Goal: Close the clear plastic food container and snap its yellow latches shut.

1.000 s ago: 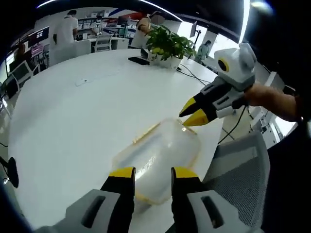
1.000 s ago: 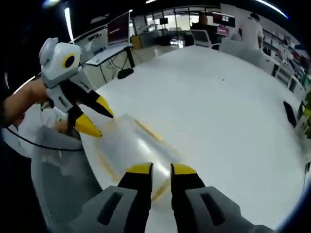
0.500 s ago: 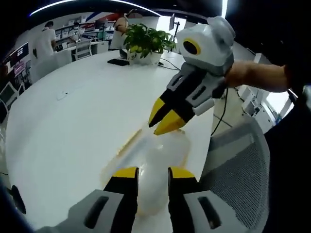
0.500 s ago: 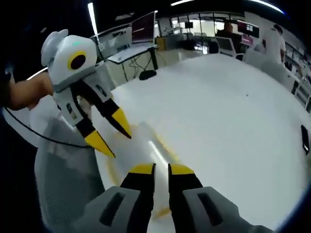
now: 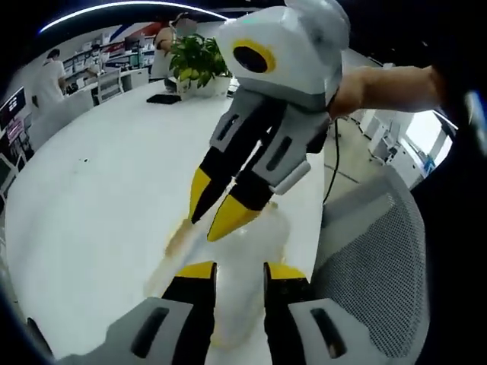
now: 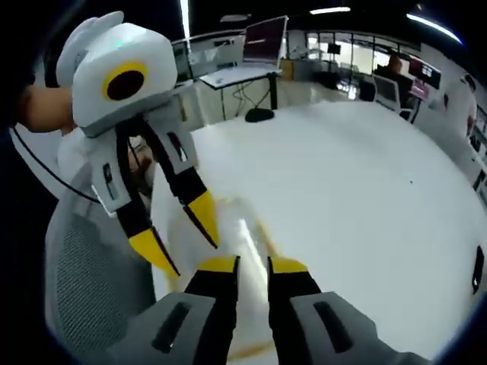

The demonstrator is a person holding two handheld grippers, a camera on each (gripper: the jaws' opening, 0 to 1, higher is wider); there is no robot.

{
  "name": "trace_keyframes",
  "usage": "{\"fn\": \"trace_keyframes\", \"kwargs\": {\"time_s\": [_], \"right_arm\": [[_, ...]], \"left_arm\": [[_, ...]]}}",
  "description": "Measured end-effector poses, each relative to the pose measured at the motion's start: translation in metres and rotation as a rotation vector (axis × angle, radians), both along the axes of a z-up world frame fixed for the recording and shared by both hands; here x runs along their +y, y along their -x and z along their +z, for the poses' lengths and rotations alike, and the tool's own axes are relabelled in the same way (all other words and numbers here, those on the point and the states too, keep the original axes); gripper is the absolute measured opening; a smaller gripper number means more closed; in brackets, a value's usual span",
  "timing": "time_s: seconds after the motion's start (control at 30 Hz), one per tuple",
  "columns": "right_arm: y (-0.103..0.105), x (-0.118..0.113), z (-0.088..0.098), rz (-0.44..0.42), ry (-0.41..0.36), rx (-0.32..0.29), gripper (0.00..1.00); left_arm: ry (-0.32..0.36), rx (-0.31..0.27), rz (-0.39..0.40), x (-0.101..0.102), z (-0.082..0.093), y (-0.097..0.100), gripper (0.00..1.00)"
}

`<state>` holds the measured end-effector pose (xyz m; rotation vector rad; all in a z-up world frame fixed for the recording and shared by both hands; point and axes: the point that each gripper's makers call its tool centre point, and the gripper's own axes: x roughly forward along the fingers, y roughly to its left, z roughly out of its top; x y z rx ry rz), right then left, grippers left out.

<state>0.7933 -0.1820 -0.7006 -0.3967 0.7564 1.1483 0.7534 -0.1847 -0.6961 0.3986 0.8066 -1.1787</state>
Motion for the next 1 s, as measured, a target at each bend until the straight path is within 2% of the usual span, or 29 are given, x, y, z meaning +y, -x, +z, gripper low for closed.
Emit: {"fn": "trace_keyframes", "kwargs": {"time_s": [0.27, 0.43, 0.7, 0.77, 0.87, 1.0], "right_arm": [[-0.008, 0.004, -0.004, 0.061, 0.029, -0.01, 0.22], [-0.011, 0.006, -0.008, 0.095, 0.045, 0.008, 0.27], [-0.005, 0.006, -0.021, 0.161, 0.08, 0.078, 0.37], [-0.005, 0.008, -0.02, 0.158, 0.061, 0.099, 0.38], [-0.007, 0.007, -0.02, 0.174, 0.074, 0.107, 0.38], [-0.005, 0.009, -0.023, 0.201, 0.078, 0.151, 0.4]], "left_arm": [[-0.018, -0.019, -0.046, -0.003, -0.004, 0.007, 0.2], [-0.027, -0.018, -0.06, -0.003, -0.008, 0.01, 0.2], [-0.044, -0.021, -0.095, -0.003, -0.013, 0.023, 0.22], [-0.053, -0.032, -0.111, -0.003, -0.015, 0.025, 0.23], [-0.067, -0.06, -0.135, -0.003, -0.016, 0.027, 0.24], [-0.079, -0.092, -0.16, -0.004, -0.017, 0.027, 0.26]]}}
